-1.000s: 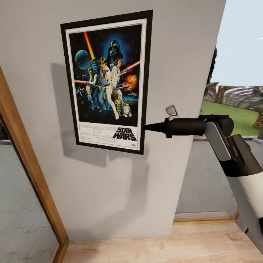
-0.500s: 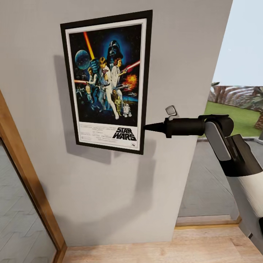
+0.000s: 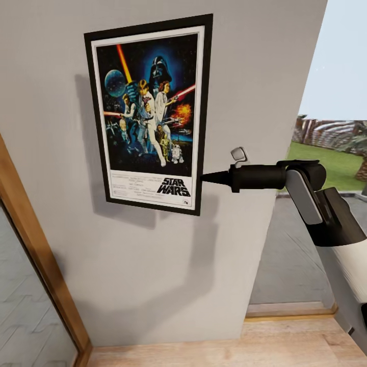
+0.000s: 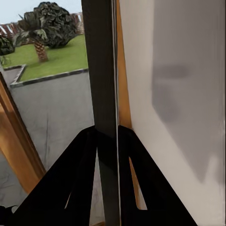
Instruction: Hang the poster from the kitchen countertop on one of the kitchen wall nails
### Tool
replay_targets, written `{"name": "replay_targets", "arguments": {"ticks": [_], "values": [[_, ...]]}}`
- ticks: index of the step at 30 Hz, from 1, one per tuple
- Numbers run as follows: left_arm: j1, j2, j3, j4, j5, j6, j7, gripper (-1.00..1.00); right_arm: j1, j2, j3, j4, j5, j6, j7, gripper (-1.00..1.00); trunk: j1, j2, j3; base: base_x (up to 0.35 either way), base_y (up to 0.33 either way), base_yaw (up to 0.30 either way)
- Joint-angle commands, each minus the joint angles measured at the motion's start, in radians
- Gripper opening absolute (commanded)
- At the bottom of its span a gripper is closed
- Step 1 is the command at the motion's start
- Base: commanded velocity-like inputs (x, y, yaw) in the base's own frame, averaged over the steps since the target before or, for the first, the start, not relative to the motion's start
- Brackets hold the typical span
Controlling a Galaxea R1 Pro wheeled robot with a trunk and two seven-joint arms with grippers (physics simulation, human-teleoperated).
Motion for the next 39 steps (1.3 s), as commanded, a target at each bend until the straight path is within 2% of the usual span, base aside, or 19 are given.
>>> {"name": "replay_targets", "arguments": {"ticks": [1,13,39], "values": [[0.0,-0.001,0.003,0.0,0.0,-0.001,-0.006,1.0,-0.001,-0.001,0.001,0.0,-0.003,0.004,0.002,-1.0,0.001,0.0,0.0,0.253,0.0,0.0],[0.0,-0.001,0.003,0.0,0.0,-0.001,-0.006,1.0,-0.001,-0.001,0.001,0.0,-0.003,0.004,0.002,-1.0,0.001,0.0,0.0,0.263,0.0,0.0],[0.0,-0.002,0.003,-0.005,0.0,-0.002,-0.007,1.0,-0.001,-0.001,-0.001,0.0,-0.001,0.004,0.0,-1.0,0.001,0.0,0.0,0.009,0.0,0.0]]}}
